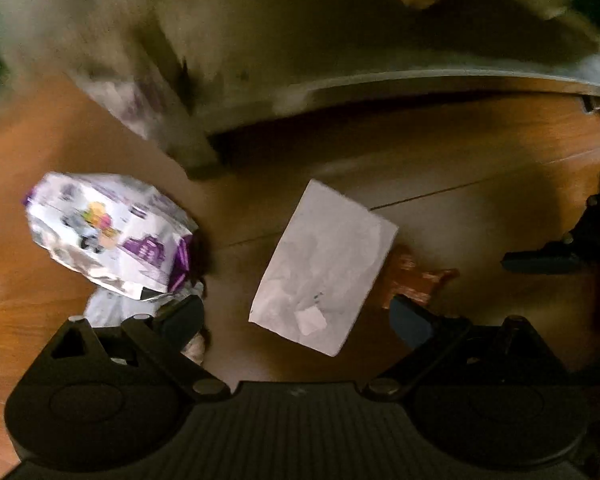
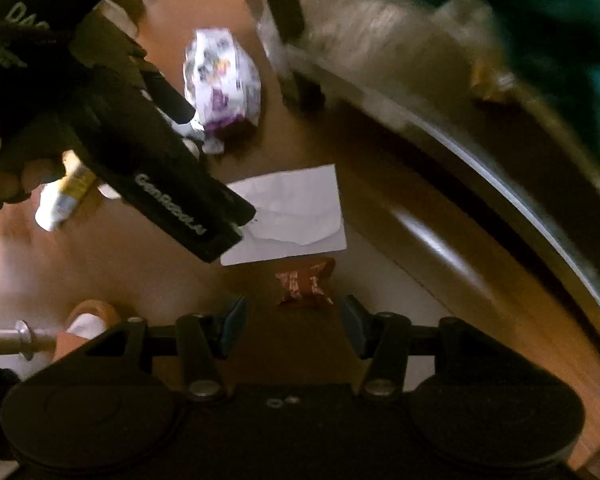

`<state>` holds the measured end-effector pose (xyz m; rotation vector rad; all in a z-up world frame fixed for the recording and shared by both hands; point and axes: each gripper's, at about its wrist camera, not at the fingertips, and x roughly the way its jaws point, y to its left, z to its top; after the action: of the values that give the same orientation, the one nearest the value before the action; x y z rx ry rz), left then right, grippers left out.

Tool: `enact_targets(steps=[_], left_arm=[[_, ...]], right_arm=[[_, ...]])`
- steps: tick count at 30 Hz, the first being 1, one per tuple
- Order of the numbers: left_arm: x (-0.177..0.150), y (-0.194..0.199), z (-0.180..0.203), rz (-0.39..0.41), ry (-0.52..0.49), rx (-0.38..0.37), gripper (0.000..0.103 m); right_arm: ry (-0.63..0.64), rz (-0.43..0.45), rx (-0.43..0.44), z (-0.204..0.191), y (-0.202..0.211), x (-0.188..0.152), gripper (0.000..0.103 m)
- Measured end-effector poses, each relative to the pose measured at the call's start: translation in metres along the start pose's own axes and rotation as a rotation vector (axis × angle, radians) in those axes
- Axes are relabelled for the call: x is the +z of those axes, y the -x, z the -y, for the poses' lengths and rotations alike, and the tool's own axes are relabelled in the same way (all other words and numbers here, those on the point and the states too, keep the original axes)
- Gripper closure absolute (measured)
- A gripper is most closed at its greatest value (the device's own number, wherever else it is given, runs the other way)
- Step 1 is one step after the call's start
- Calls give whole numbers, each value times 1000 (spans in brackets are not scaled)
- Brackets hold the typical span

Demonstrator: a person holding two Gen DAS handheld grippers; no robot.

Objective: Collect trash
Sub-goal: 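Close the left tool on the white paper tissue while the right tool lowers toward the brown snack wrapper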

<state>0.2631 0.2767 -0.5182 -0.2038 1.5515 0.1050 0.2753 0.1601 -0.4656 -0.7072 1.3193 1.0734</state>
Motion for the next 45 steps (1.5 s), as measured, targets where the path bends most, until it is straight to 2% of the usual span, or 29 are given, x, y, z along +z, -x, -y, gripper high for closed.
enact_targets(steps=[5,11,16,23,24,29,30,31,32,34,40,45], left_arm=[[5,-35,-3,-27,-11,-5,3],[8,-59,-1,-38,-9,-20,4],[5,-67,5,-44,-14,-16,17],[2,-76,16,-31,-27,33,20],[-1,-78,24,-30,-37,54,23],[-6,-74,43,12,-56,54,44],[-6,-73,46,20,-60,54,49],[-8,-72,46,28,-61,52,58],[-8,-70,48,37,-59,50,64],[-10,-71,54,43,-46,39,88],[-6,-70,44,16,48,-12,94],[-10,-53,45,14,37,-34,94]], right_arm=[[-17,-23,-13,3,-34,5,51],[-22,-58,-27,6,-61,6,51],[-65,-64,-15,10,-73,6,51],[-57,-56,-16,10,-78,3,55],[-56,-52,-22,10,-77,2,55],[-68,-39,-40,12,-75,1,57],[-74,-37,-38,12,-75,1,63],[-82,-32,-33,14,-74,0,68],[-92,-29,-33,14,-73,0,68],[-118,-21,-26,19,-69,-3,69],[-175,6,-14,32,-56,-12,69],[-236,47,-14,44,-22,-25,69]])
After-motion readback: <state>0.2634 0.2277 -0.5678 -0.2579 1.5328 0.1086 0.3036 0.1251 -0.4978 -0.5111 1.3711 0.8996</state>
